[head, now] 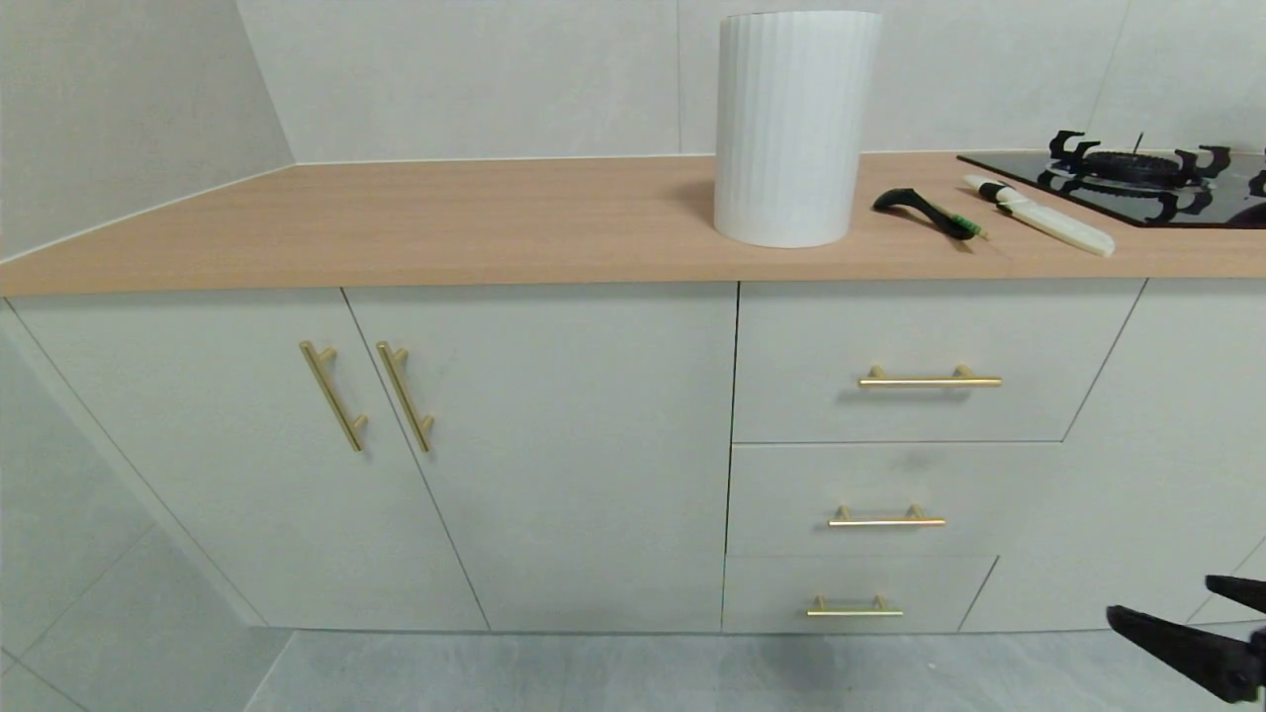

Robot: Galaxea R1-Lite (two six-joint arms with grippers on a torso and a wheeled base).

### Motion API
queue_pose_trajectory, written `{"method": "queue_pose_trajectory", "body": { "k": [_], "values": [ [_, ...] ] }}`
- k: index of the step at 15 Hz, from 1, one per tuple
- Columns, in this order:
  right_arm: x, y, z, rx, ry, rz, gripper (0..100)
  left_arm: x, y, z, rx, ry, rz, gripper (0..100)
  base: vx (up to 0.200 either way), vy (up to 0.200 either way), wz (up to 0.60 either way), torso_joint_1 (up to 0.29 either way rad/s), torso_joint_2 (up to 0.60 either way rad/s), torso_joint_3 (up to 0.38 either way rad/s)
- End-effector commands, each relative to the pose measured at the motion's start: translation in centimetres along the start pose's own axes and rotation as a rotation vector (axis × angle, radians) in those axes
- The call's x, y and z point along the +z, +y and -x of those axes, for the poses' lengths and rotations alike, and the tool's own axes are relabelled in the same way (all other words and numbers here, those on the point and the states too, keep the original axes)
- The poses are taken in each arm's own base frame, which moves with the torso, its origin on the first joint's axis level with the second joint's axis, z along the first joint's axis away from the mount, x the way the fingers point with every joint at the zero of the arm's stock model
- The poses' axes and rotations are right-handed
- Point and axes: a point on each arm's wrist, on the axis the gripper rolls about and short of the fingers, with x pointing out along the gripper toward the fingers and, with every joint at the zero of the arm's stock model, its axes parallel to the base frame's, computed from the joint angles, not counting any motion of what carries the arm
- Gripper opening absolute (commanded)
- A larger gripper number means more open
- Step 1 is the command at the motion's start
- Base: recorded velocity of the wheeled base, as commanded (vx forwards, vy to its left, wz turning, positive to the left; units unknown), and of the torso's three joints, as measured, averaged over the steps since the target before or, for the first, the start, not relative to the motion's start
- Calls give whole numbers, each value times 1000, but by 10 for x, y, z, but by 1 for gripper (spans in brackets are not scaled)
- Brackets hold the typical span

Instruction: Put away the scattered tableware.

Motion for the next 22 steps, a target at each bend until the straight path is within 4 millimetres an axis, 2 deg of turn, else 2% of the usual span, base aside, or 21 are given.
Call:
{"method": "queue_pose_trajectory", "body": {
  "k": [1,3,5,6,7,9,13,17,22],
  "values": [
    [26,-3,-89,21,127,11,100,0,0,0,1,0,1,100,0,0,0,0,0,0],
    [29,-3,-134,26,129,16,100,0,0,0,1,0,1,100,0,0,0,0,0,0],
    [23,-7,-181,3,174,16,100,0,0,0,1,0,1,100,0,0,0,0,0,0],
    [20,-8,-195,0,183,16,100,0,0,0,1,0,1,100,0,0,0,0,0,0],
    [12,-10,-220,-2,200,12,100,0,0,0,1,0,1,100,0,0,0,0,0,0],
    [-1,-13,-250,-27,194,16,100,0,0,0,1,0,1,100,0,0,0,0,0,0],
    [-20,-16,-280,-45,132,17,100,0,0,0,1,0,1,100,0,0,0,0,0,0],
    [-30,-19,-299,-143,89,23,100,0,0,0,1,0,1,100,0,0,0,0,0,0],
    [-25,-22,-312,-219,7,-31,100,0,0,0,1,0,1,100,0,0,0,0,0,0]
  ]
}}
